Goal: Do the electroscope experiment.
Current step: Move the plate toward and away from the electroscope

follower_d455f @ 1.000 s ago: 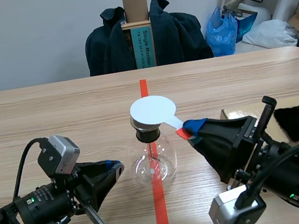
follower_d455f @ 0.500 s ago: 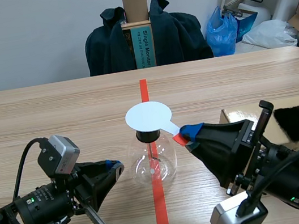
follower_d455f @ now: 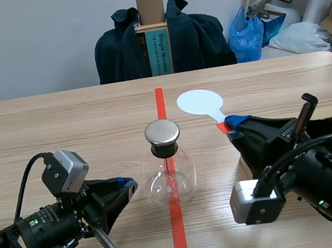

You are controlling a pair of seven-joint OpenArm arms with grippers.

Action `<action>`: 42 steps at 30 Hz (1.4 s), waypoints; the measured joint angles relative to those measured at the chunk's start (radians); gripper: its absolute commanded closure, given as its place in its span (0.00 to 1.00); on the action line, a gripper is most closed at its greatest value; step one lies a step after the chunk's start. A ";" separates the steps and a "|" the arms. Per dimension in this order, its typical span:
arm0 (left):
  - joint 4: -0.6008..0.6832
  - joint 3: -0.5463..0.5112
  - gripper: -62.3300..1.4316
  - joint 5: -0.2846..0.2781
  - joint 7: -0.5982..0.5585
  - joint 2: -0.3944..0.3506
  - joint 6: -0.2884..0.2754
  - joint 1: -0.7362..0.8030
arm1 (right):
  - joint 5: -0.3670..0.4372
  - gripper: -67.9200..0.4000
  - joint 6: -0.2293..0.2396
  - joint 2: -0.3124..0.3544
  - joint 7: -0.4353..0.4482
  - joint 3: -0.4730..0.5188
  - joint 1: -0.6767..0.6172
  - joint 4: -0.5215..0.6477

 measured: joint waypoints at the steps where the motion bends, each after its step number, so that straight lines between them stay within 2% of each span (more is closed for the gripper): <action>1: 0.000 0.000 0.93 0.000 0.000 0.000 0.000 0.000 | 0.000 0.98 0.000 0.000 -0.019 0.000 0.000 0.000; 7: 0.000 0.000 0.93 0.000 0.000 0.000 0.000 0.000 | 0.013 0.98 0.000 0.000 -0.114 0.000 -0.002 0.000; 11: 0.000 0.000 0.93 0.000 0.000 0.000 0.000 0.000 | 0.089 0.98 -0.024 0.000 -0.157 0.000 -0.035 0.040; 15: 0.000 0.000 0.93 0.000 0.000 0.000 0.000 0.000 | 0.133 0.98 -0.024 0.000 -0.187 0.011 -0.105 0.186; 21: 0.000 0.000 0.93 0.000 0.000 0.000 0.000 0.000 | 0.168 0.98 -0.027 0.000 -0.188 0.102 -0.243 0.428; 29: 0.010 0.000 0.93 0.000 0.000 -0.006 0.000 0.004 | 0.251 0.98 -0.027 0.000 -0.188 0.218 -0.407 0.635; 31: 0.062 -0.002 0.93 -0.002 0.000 -0.029 -0.002 0.028 | 0.281 0.98 -0.027 0.000 -0.190 0.246 -0.435 0.676; 34: 0.226 -0.039 0.93 -0.019 -0.001 -0.094 -0.009 0.117 | 0.311 0.98 -0.027 0.000 -0.191 0.283 -0.467 0.719; 39: 0.570 -0.186 0.93 -0.092 -0.008 -0.254 -0.008 0.359 | 0.346 0.98 -0.027 0.000 -0.191 0.344 -0.514 0.747; 42: 0.704 -0.270 0.93 -0.090 -0.007 -0.324 -0.008 0.510 | 0.365 0.98 -0.027 0.000 -0.191 0.365 -0.538 0.747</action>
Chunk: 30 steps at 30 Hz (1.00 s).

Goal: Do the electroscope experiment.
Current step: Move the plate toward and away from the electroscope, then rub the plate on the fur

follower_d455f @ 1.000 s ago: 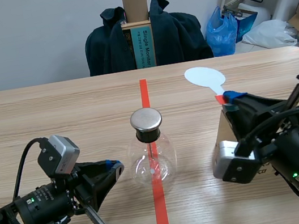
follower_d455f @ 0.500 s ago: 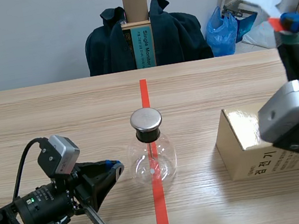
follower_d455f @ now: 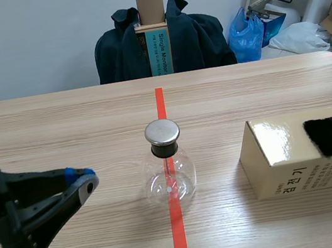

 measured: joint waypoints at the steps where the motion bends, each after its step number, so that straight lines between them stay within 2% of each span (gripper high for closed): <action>1: 0.025 -0.019 0.93 0.000 0.000 -0.007 0.000 0.039 | 0.006 0.98 0.000 0.000 0.000 0.007 -0.008 0.000; 5: 0.046 -0.057 0.93 0.004 0.011 0.003 0.000 0.095 | 0.031 0.98 0.000 0.000 -0.001 0.036 -0.034 0.000; 6: 0.044 -0.060 0.91 0.003 0.010 0.006 0.000 0.093 | 0.032 0.98 0.000 0.000 -0.002 0.042 -0.041 0.000; 7: 0.041 -0.061 0.84 0.003 0.007 0.006 0.000 0.091 | 0.037 0.98 0.000 0.000 -0.002 0.048 -0.046 0.000; 8: 0.036 -0.061 0.71 0.004 0.008 0.006 0.000 0.085 | 0.042 0.98 0.002 0.000 -0.003 0.054 -0.050 0.000; 11: 0.024 -0.061 0.09 0.005 0.007 0.006 0.000 0.079 | 0.045 0.98 0.000 0.000 -0.008 0.071 -0.058 0.000; 12: 0.020 -0.061 0.00 0.004 0.007 0.006 0.000 0.077 | 0.044 0.98 0.000 0.000 -0.011 0.074 -0.059 0.000; 16: 0.017 -0.061 0.00 0.004 0.004 0.008 0.000 0.071 | 0.047 0.98 0.000 0.000 -0.017 0.079 -0.061 -0.014; 19: 0.017 -0.061 0.00 0.004 0.007 0.009 0.000 0.071 | 0.047 0.98 0.000 0.000 -0.013 0.087 -0.060 -0.075; 22: 0.017 -0.061 0.00 0.004 0.007 0.016 0.000 0.071 | 0.029 0.98 0.001 0.000 -0.004 0.087 -0.029 -0.179; 26: 0.017 -0.061 0.00 0.005 0.007 0.019 0.000 0.069 | -0.007 0.98 0.000 0.000 0.014 0.085 0.082 -0.361; 30: 0.016 -0.061 0.00 0.007 0.007 0.019 0.000 0.069 | -0.075 0.98 0.002 0.000 0.047 0.052 0.172 -0.538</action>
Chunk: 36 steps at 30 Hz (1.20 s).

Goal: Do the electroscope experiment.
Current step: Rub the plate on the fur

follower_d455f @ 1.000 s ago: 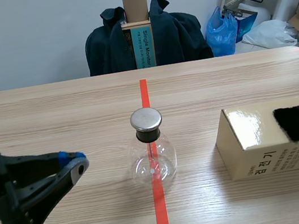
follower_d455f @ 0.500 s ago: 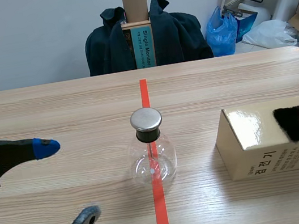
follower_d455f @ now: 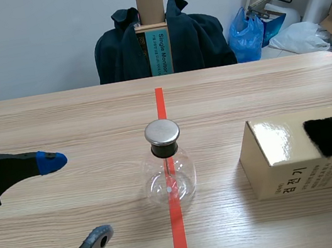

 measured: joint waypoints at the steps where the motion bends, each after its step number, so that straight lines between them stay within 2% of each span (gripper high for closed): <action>1: 0.000 0.000 0.00 0.000 0.000 0.000 0.000 0.000 | -0.017 0.98 0.001 0.000 0.001 -0.011 0.016 -0.037; 5: 0.000 0.000 0.00 0.000 0.000 0.000 0.000 0.000 | -0.064 0.98 0.002 0.000 0.005 -0.045 0.059 -0.148; 10: 0.000 0.000 0.00 0.000 0.000 0.000 0.000 0.000 | -0.101 0.98 0.001 -0.006 0.006 -0.063 0.077 -0.227; 24: -0.001 0.000 0.00 0.000 0.000 0.000 0.000 0.000 | -0.134 0.98 -0.017 -0.011 0.012 -0.063 0.083 -0.301; 26: -0.002 0.000 0.00 0.000 0.000 0.000 0.000 0.000 | -0.129 0.98 -0.017 -0.010 0.049 -0.062 0.083 -0.301; 29: -0.002 0.000 0.00 0.000 0.000 0.000 0.000 0.000 | -0.133 0.98 -0.013 -0.010 0.193 -0.058 0.083 -0.301; 30: -0.002 0.000 0.00 0.000 0.000 0.000 0.000 0.000 | -0.138 0.98 -0.013 -0.011 0.214 -0.058 0.083 -0.301; 32: -0.002 0.000 0.00 0.000 0.000 0.000 0.000 0.000 | -0.143 0.98 -0.018 -0.011 0.179 -0.059 0.083 -0.301; 34: -0.002 0.000 0.00 0.000 0.000 0.000 0.000 0.000 | -0.142 0.98 -0.047 -0.013 0.035 -0.063 0.083 -0.301; 35: -0.002 0.000 0.00 0.000 0.000 0.000 0.000 0.000 | -0.138 0.98 -0.058 -0.011 -0.010 -0.063 0.083 -0.301; 36: -0.002 0.000 0.00 0.000 0.000 0.000 0.000 0.000 | -0.129 0.98 -0.058 -0.007 -0.015 -0.061 0.083 -0.301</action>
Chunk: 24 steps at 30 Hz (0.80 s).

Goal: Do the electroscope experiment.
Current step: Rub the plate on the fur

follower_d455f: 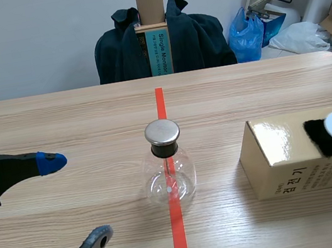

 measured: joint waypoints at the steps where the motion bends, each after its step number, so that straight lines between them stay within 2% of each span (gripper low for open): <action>1: 0.000 0.000 0.00 0.000 0.000 0.000 0.000 0.000 | 0.002 0.98 0.004 0.006 0.034 0.003 0.000 0.000; 3: 0.000 0.000 0.00 0.000 0.000 0.000 0.000 0.000 | -0.002 0.98 0.024 0.014 0.136 0.002 0.000 0.000; 4: 0.000 0.000 0.00 0.000 0.000 0.000 0.000 0.000 | -0.002 0.98 0.026 0.013 0.140 -0.007 0.000 0.000; 8: 0.000 0.000 0.00 0.000 0.000 0.000 0.000 0.000 | -0.012 0.98 -0.008 -0.019 -0.061 -0.034 0.000 0.000; 9: 0.000 0.000 0.00 0.000 0.000 0.000 0.000 0.000 | -0.004 0.98 -0.007 -0.018 -0.062 -0.029 0.000 0.000; 10: 0.000 0.000 0.00 0.000 0.000 0.000 0.000 0.000 | 0.000 0.98 -0.002 -0.013 -0.030 -0.022 0.000 0.000; 12: 0.000 0.000 0.00 0.000 0.000 0.000 0.000 0.000 | 0.002 0.98 0.010 0.005 0.112 -0.015 0.000 0.000; 13: 0.000 0.000 0.00 0.000 0.000 0.000 0.000 0.000 | -0.004 0.98 0.011 0.008 0.150 -0.017 0.000 0.000; 14: 0.000 0.000 0.00 0.000 0.000 0.000 0.000 0.000 | -0.009 0.98 0.003 0.007 0.135 -0.024 0.000 0.000; 17: 0.000 0.000 0.00 0.000 0.000 0.000 0.000 0.000 | -0.010 0.98 -0.038 -0.009 -0.049 -0.034 0.000 0.000; 18: 0.000 0.000 0.00 0.000 0.000 0.000 0.000 0.000 | 0.002 0.98 -0.033 -0.007 -0.046 -0.027 0.000 0.000; 21: 0.000 0.000 0.00 0.000 0.000 0.000 0.000 0.000 | -0.006 0.98 -0.022 0.016 0.201 -0.010 0.000 -0.001; 22: 0.000 0.000 0.00 0.000 0.000 0.000 0.000 0.000 | -0.016 0.98 -0.025 0.015 0.223 -0.013 0.000 0.000; 24: 0.000 0.000 0.00 0.000 0.000 0.000 0.000 0.000 | -0.012 0.98 -0.048 -0.004 0.079 -0.029 0.000 0.000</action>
